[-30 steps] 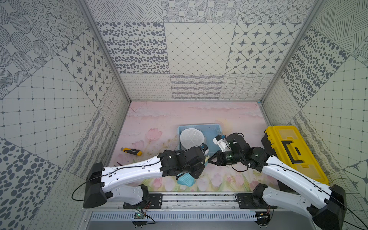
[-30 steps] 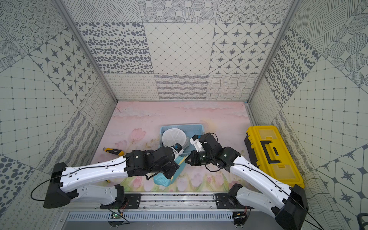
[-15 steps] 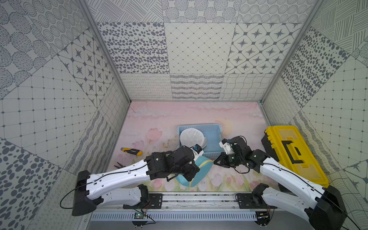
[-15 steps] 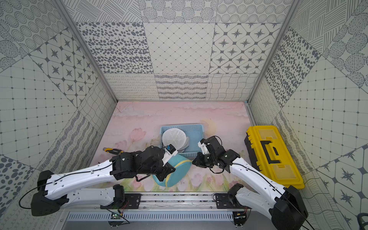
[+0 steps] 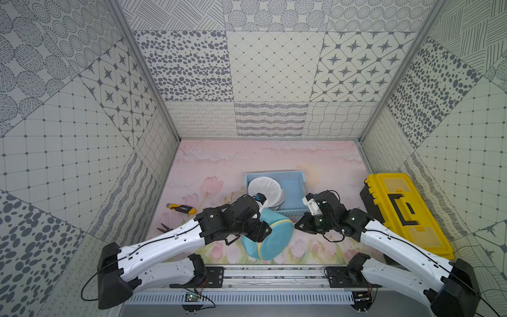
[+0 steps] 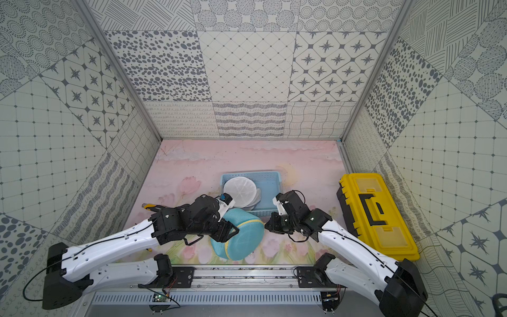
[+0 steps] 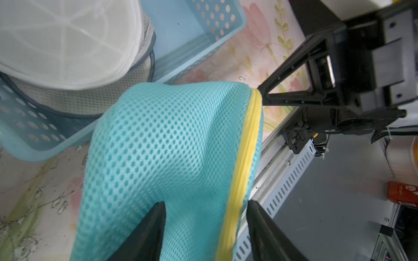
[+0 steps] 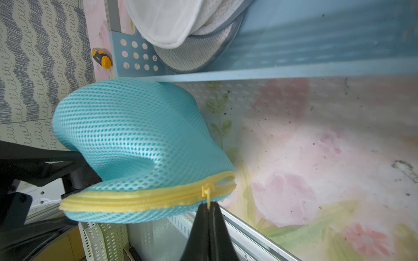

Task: Turn the laundry bag inside out
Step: Zip the zipper on the laundry bag.

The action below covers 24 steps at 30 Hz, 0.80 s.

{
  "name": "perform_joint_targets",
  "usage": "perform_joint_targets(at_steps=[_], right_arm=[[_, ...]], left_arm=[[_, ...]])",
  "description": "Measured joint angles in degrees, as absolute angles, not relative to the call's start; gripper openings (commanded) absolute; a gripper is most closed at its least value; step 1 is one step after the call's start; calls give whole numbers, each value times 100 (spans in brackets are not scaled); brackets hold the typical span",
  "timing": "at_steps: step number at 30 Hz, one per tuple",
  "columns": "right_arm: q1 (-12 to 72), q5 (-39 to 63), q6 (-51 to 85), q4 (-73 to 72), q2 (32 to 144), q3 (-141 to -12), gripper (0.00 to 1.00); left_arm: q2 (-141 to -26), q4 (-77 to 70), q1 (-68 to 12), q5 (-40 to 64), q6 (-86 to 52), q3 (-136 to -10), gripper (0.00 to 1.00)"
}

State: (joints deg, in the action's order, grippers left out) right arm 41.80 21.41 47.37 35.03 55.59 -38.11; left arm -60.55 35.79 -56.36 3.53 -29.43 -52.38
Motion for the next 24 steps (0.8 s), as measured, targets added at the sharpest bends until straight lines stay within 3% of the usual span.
perform_joint_targets(at_steps=[8, 20, 24], right_arm=[[4517, 1778, 5043, 3544, 5441, -3909, 0], [4700, 1612, 5087, 3577, 5448, -4056, 0], [4727, 1597, 5092, 3577, 5448, -4060, 0]], left_arm=[[-6112, 4032, -5769, -34, -2550, -6047, 67], [-7564, 3841, -7083, -707, -2211, -6554, 62], [-7780, 3629, -7161, -779, -2145, -6517, 51]])
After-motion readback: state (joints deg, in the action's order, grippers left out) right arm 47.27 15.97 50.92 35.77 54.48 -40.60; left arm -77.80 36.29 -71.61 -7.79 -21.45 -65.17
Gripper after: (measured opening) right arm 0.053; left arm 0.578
